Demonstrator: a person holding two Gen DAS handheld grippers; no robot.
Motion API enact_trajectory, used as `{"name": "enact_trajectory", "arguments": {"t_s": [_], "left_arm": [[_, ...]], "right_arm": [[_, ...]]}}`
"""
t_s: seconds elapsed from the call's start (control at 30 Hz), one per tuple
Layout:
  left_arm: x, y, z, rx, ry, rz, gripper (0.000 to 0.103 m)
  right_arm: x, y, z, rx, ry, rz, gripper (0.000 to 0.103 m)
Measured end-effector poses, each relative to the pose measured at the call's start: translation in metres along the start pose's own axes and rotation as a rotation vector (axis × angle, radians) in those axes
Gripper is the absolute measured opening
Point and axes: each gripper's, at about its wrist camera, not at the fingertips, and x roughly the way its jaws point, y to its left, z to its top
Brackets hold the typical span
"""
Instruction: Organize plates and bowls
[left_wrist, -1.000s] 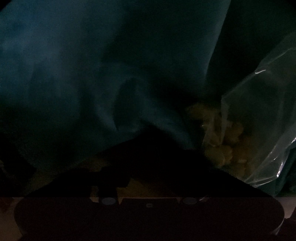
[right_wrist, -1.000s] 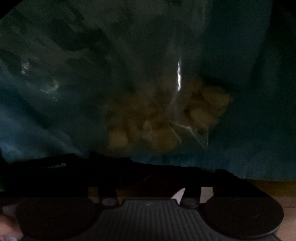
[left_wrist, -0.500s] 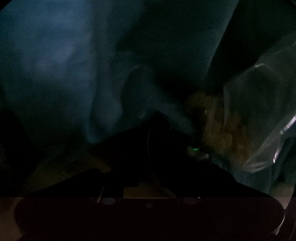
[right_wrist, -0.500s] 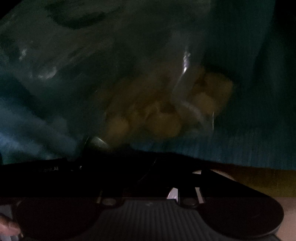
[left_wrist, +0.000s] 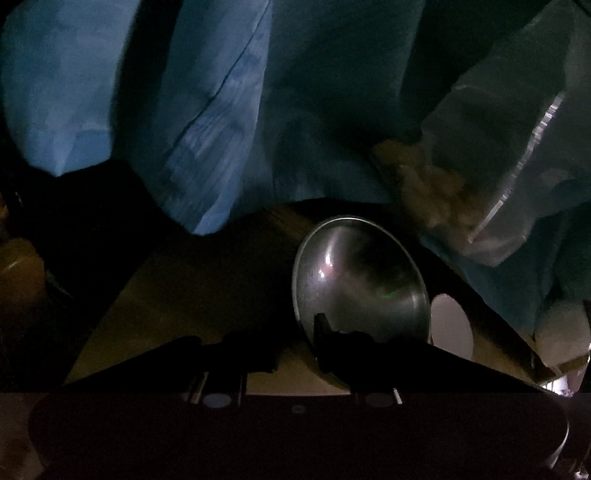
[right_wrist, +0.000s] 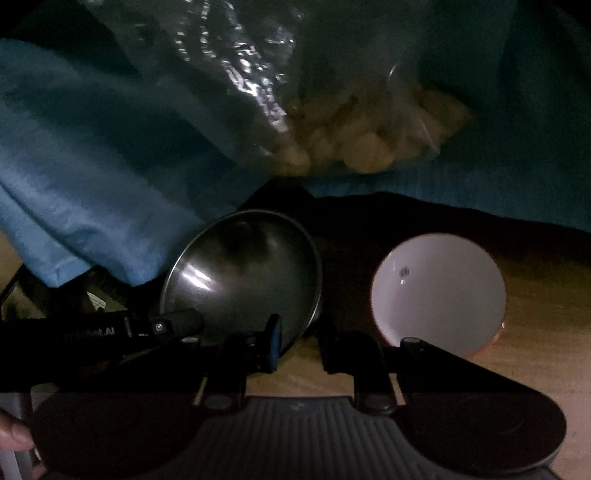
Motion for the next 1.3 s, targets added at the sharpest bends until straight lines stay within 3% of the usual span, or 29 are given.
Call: {"name": "enact_trajectory", "arguments": {"t_s": [0.2, 0.47, 0.9, 1.1, 1.3], "left_arm": [[-0.029, -0.01, -0.013, 0.081, -0.019, -0.036, 0.019], [-0.04, -0.04, -0.025, 0.192, -0.003, -0.11, 0.019], [-0.048, -0.098, -0.063, 0.382, 0.1, -0.276, 0.019], [-0.038, -0.137, -0.092, 0.479, 0.177, -0.361, 0.019], [-0.026, -0.169, -0.117, 0.523, 0.23, -0.392, 0.02]], "right_arm": [[-0.023, 0.002, -0.018, 0.02, -0.052, 0.006, 0.023], [-0.079, -0.008, -0.043, 0.071, -0.132, -0.015, 0.023], [-0.16, -0.044, -0.094, 0.202, -0.202, -0.131, 0.023], [-0.197, -0.073, -0.126, 0.28, -0.194, -0.219, 0.023], [-0.22, -0.103, -0.145, 0.324, -0.178, -0.268, 0.023]]}}
